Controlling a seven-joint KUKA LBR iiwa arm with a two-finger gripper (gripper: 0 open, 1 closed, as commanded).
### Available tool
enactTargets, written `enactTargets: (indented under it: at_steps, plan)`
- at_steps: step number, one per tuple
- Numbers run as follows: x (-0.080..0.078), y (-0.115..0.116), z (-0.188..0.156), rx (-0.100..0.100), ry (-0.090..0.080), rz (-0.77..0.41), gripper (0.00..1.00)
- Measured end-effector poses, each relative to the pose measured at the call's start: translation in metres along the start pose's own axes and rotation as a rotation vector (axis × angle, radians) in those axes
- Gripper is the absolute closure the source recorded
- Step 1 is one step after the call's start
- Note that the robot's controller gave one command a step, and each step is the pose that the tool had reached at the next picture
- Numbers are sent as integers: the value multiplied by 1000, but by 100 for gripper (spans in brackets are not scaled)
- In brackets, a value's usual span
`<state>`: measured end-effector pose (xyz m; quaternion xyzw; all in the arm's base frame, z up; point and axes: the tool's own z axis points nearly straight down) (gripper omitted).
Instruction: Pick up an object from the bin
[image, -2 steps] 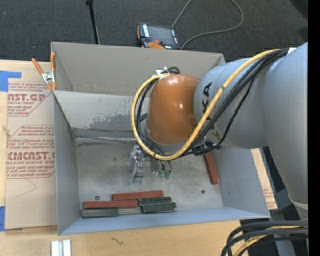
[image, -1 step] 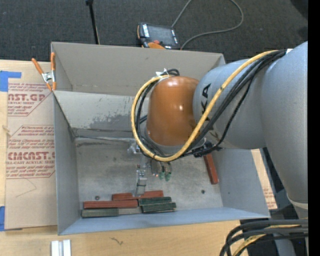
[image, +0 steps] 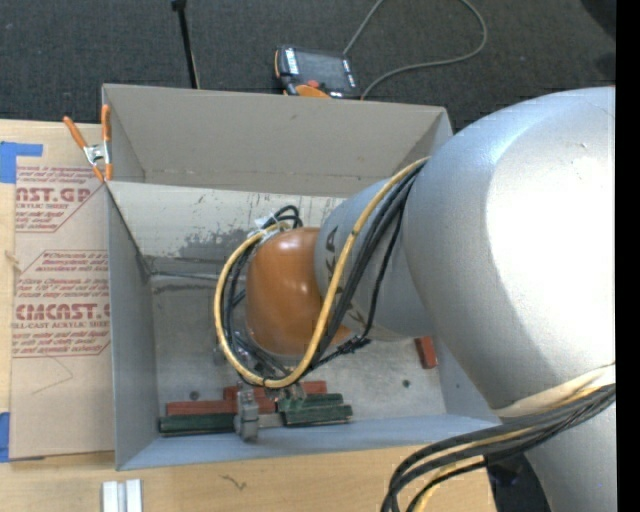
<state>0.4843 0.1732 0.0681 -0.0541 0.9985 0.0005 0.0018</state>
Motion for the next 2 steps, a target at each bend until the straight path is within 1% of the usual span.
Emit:
enactTargets:
  at_steps: [1,2]
  plan:
    - [-1,-1,-4,1,-2,1,100]
    - [-19,0,-134,-1,-6,-30,100]
